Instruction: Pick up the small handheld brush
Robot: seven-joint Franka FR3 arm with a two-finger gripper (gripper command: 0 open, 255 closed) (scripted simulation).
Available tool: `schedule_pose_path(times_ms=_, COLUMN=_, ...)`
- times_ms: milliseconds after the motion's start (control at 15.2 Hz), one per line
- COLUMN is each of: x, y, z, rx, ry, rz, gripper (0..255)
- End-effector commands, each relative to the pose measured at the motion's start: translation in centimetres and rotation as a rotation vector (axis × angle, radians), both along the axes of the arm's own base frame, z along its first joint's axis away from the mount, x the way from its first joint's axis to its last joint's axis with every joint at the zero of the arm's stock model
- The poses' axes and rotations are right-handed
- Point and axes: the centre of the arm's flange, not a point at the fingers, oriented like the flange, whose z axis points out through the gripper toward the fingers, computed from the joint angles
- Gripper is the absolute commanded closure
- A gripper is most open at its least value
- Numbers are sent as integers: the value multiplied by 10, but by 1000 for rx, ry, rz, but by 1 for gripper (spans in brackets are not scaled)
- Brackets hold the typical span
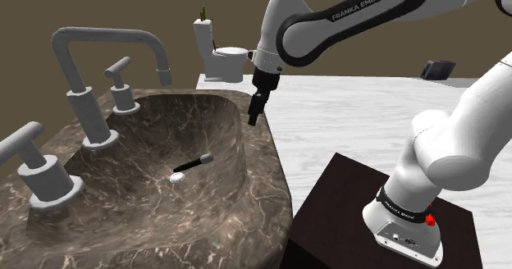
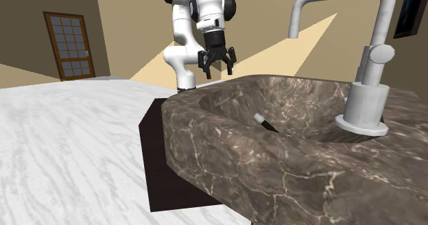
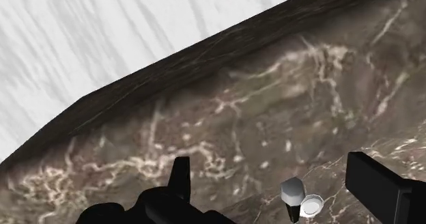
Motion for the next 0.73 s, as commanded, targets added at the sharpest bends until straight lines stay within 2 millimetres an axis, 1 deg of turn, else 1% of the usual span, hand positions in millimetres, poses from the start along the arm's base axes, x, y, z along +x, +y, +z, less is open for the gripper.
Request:
schedule_pose_path(times_ms=0, x=11, y=14, z=-17, rx=4, ry=-24, rz=50, gripper=0)
schedule_pose_path(times_ms=660, x=69, y=95, z=-89, rx=23, ry=-129, rz=295, gripper=0)
